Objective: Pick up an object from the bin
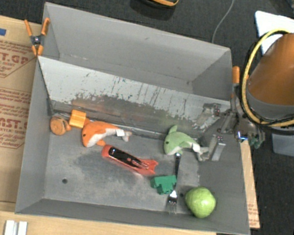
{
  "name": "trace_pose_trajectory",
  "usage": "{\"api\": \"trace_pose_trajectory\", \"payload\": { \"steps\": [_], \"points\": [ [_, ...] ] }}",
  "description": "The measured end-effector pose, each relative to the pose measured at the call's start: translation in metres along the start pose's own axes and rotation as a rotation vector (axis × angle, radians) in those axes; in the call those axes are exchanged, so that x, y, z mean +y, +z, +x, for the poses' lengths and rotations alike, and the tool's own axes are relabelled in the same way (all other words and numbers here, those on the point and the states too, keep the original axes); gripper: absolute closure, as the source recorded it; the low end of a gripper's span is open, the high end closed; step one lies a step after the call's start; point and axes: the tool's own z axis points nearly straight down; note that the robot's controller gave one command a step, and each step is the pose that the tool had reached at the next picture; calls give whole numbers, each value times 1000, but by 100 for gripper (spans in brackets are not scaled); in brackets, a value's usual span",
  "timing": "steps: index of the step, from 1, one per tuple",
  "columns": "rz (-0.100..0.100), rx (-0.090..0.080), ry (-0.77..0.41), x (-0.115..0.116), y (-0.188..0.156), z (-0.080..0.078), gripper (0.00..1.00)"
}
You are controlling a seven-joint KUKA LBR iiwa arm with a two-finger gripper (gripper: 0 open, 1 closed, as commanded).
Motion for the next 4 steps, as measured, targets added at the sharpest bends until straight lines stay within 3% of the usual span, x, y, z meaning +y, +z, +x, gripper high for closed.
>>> {"api": "trace_pose_trajectory", "payload": {
  "steps": [1, 2, 3, 4],
  "points": [
    [1, -8, -2, 1, -5, -1, 0],
    [-1, -16, 228, -6, 45, 4, 0],
    [1, -10, 123, -1, 78, 3, 0],
    [-1, -1, 455, 1, 172, -5, 100]
  ]
}}
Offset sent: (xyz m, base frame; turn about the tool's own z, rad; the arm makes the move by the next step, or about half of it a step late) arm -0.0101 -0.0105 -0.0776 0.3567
